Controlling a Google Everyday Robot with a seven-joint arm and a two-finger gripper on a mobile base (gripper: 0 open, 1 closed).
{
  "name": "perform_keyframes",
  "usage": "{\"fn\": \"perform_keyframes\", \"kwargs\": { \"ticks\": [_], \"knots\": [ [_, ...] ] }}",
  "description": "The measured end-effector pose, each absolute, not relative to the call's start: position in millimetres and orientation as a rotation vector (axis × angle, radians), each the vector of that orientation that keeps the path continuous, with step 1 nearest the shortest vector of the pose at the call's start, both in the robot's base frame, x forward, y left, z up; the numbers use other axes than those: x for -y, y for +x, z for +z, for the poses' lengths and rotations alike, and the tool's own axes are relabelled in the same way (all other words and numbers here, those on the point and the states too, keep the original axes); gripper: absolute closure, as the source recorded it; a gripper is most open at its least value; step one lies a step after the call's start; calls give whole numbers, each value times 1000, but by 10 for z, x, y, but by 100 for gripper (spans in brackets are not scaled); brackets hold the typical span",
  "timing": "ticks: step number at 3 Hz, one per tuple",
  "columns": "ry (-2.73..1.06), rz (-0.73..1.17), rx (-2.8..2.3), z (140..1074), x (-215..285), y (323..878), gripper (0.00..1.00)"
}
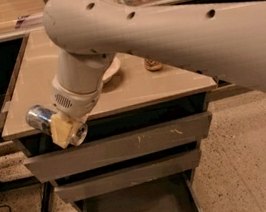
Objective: Place redbull can into bottom drawer
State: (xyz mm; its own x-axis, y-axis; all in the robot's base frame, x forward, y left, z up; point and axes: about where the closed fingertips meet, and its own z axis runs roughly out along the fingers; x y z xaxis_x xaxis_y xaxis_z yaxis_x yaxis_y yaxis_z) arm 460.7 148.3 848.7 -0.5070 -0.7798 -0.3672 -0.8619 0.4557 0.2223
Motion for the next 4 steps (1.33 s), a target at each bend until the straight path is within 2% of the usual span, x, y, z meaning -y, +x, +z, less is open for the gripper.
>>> {"fn": "perform_keyframes", "kwargs": {
  "ticks": [2,4],
  "knots": [
    [-1412,590,-2511,8430,-1489,4417,100],
    [-1033,771,-2647,7971,-1271,3559,100]
  ]
}}
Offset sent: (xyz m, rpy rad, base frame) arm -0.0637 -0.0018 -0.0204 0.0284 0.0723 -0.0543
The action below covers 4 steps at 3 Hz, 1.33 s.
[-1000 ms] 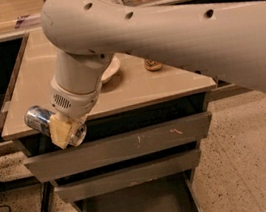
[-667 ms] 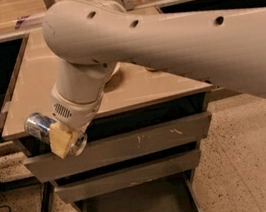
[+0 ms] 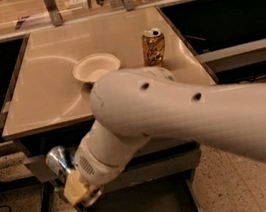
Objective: Place redbull can into bottom drawer
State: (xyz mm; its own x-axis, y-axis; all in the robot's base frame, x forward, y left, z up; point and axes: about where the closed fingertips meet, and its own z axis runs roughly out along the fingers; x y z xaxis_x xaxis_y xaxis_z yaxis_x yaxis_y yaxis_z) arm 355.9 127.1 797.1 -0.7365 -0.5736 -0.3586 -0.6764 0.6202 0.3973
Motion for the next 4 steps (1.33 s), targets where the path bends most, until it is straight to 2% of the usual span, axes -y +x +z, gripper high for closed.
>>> {"fn": "perform_keyframes", "kwargs": {
  "ticks": [1,3,4],
  "knots": [
    [-879,828,-2738,7449,-995,3237,100],
    [-688,919,-2913,6391,-611,2945,100],
    [-688,919,-2913,6391,-611,2945,100]
  ]
}}
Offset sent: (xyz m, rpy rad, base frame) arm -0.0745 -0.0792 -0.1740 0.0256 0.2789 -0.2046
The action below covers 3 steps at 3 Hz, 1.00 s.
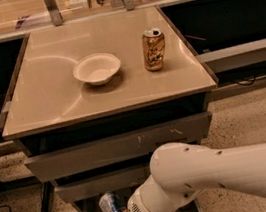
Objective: Place redbull can into bottom drawer
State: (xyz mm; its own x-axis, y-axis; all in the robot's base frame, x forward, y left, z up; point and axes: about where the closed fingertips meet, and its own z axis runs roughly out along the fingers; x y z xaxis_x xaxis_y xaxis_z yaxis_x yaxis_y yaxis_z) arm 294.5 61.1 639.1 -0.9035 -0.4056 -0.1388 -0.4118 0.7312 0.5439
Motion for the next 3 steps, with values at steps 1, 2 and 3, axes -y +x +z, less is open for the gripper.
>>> {"fn": "perform_keyframes", "kwargs": {
  "ticks": [1,2,3],
  "knots": [
    [-666,962,-2899,6239,-571,2982,100],
    [-534,1040,-2881,5887,-339,2993,100],
    [-357,1076,-2859,5582,53,3087,100]
  ]
}}
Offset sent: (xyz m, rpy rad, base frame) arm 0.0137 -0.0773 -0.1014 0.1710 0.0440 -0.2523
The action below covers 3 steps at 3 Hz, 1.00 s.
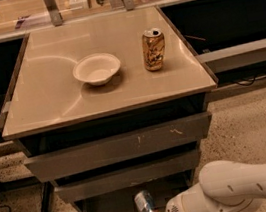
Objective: Place redbull can into bottom drawer
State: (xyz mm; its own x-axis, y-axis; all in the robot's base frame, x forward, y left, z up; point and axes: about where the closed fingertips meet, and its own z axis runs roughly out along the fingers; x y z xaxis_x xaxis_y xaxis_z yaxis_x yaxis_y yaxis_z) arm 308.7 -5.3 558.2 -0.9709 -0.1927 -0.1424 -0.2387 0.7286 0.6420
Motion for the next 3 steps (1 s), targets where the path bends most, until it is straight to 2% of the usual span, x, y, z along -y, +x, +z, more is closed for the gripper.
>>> {"fn": "perform_keyframes", "kwargs": {
  "ticks": [1,2,3],
  "knots": [
    [-241,1109,-2854,5289,294,3290,100],
    [-147,1189,-2875,4832,318,3525,100],
    [-148,1188,-2874,4837,318,3527,100]
  ]
}}
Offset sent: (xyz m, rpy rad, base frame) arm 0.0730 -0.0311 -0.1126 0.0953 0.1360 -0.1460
